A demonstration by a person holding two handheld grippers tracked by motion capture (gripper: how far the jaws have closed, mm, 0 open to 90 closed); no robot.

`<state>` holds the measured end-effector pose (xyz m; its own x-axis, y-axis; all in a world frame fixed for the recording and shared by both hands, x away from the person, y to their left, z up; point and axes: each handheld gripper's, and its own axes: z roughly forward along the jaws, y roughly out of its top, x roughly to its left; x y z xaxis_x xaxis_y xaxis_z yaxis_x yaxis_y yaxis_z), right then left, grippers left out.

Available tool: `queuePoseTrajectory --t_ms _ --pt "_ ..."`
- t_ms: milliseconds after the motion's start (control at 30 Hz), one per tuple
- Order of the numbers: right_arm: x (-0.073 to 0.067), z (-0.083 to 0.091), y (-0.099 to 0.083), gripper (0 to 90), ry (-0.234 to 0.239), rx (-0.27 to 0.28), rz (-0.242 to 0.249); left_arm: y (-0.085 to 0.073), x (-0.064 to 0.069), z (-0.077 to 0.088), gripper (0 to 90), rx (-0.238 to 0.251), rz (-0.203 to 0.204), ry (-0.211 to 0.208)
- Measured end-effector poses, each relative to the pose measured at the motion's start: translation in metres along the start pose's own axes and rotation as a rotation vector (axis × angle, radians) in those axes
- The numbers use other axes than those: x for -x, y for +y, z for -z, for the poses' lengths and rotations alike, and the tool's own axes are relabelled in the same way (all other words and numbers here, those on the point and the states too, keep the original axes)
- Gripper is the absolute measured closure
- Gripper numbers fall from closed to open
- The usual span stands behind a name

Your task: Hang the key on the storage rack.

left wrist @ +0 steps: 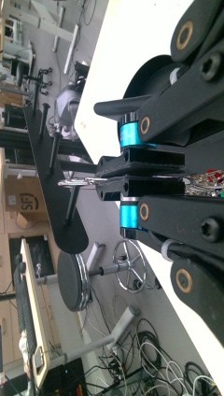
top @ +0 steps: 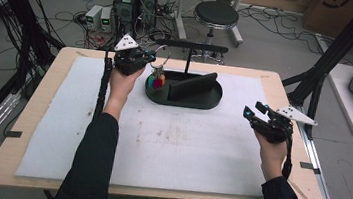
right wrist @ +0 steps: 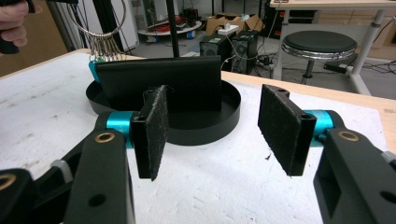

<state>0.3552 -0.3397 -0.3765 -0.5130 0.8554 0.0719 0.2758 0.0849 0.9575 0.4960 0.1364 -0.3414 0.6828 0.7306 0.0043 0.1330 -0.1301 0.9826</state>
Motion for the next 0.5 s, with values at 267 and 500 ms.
queuePoseTrajectory --t_ms 267,500 --pt "-0.0008 0.0002 0.0004 44.4 0.001 0.009 0.009 -0.0034 -0.0009 -0.0031 86.7 -0.003 0.013 0.007" --pt "-0.0017 0.0004 0.0005 44.5 0.004 0.006 0.007 -0.0053 -0.0024 -0.0043 86.5 0.003 0.031 0.026"
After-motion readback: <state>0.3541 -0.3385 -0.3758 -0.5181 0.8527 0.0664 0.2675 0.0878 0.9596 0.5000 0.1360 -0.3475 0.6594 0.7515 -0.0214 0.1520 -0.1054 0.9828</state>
